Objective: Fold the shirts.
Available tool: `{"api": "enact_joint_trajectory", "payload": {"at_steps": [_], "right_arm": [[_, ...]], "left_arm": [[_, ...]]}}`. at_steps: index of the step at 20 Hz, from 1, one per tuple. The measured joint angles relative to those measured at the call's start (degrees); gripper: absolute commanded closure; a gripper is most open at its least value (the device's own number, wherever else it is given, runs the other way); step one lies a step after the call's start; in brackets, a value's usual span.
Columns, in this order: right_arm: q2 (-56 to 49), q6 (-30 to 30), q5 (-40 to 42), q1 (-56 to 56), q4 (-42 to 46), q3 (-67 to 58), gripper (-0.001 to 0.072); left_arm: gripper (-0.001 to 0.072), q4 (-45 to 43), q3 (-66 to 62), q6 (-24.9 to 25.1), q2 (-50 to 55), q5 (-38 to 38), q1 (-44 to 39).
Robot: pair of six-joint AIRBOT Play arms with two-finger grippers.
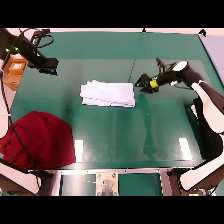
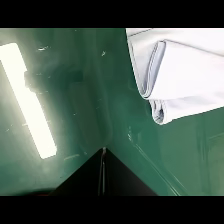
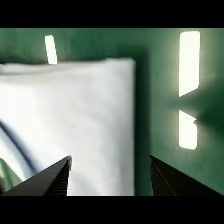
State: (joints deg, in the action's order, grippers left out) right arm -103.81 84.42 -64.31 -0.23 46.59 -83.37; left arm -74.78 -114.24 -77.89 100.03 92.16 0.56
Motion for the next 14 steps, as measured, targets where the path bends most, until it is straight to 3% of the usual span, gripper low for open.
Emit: {"api": "enact_joint_trajectory", "payload": {"at_steps": [3, 5, 6, 14], "right_arm": [[-3.3, -2.6, 0.1, 1.6, -6.1, 2.1, 0.0204], [-4.7, -4.3, 1.5, 3.3, -9.2, 2.6, 0.0583], [-5.3, -5.2, 2.3, 4.0, -10.3, 2.4, 0.0698], [-0.3, -5.3, -1.0, 0.4, -17.8, -15.4, 0.0698]], "left_arm": [[0.0682, 0.1, 0.0, -0.2, 0.0, -0.1, 0.0], [0.0682, 0.2, 0.0, -0.2, 0.0, -0.1, 0.0], [0.0682, 0.2, 0.0, -0.2, 0.0, -0.1, 0.0], [0.0682, 0.2, 0.0, -0.3, 0.0, 0.1, 0.0]]}}
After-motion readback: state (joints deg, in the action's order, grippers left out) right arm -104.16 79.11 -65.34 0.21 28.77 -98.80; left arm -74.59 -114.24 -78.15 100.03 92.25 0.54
